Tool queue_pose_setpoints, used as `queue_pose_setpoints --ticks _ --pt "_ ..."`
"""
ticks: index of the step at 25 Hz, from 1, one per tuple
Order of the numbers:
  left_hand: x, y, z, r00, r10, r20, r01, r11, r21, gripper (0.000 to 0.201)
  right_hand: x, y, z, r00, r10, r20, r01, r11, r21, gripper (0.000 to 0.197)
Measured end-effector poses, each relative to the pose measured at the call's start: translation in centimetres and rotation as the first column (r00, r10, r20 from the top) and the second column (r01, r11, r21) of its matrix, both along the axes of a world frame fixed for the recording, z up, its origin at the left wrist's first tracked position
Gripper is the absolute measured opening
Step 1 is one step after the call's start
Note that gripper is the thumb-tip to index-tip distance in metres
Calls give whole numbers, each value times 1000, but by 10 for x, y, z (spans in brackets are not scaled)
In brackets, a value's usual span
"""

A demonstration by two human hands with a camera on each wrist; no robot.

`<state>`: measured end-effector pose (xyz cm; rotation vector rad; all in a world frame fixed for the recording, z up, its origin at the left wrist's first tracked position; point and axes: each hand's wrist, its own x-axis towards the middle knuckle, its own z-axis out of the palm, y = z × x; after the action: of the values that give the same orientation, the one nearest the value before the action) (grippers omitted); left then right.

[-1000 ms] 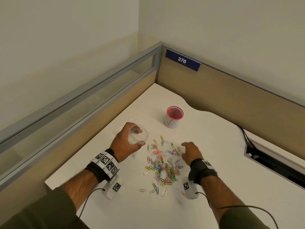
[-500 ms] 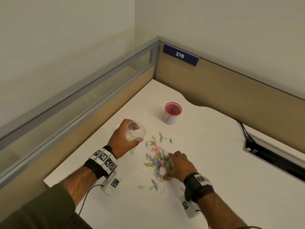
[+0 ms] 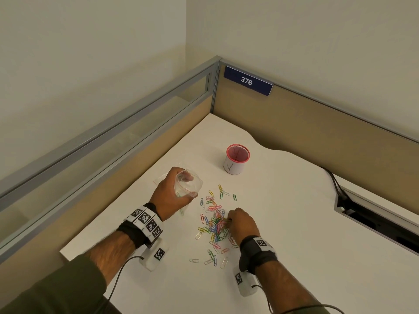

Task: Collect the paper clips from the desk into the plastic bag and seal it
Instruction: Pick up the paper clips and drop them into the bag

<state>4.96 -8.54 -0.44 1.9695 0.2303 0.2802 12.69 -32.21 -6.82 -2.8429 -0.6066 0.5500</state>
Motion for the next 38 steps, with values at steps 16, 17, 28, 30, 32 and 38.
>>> queue_pose_setpoints --ticks 16,17,28,30,32,38 --pt "20 -28 0 998 -69 -2 69 997 26 55 10 32 168 975 -189 -119 206 551 809 8" --pt "21 -30 1 997 -73 -5 73 997 30 54 8 40 170 980 -175 -96 181 575 798 9" --pt "19 -28 5 998 -67 19 67 998 8 50 5 56 170 991 -121 61 42 703 710 14" --pt "16 -22 4 998 -57 36 57 998 -23 50 28 39 152 981 -185 59 91 708 701 14" --pt "12 -13 4 998 -47 40 49 998 -43 51 55 17 114 973 -216 82 145 848 510 16" --pt "3 12 7 1000 0 24 1 998 -58 51 75 -18 20 987 -131 -94 127 990 -55 42"
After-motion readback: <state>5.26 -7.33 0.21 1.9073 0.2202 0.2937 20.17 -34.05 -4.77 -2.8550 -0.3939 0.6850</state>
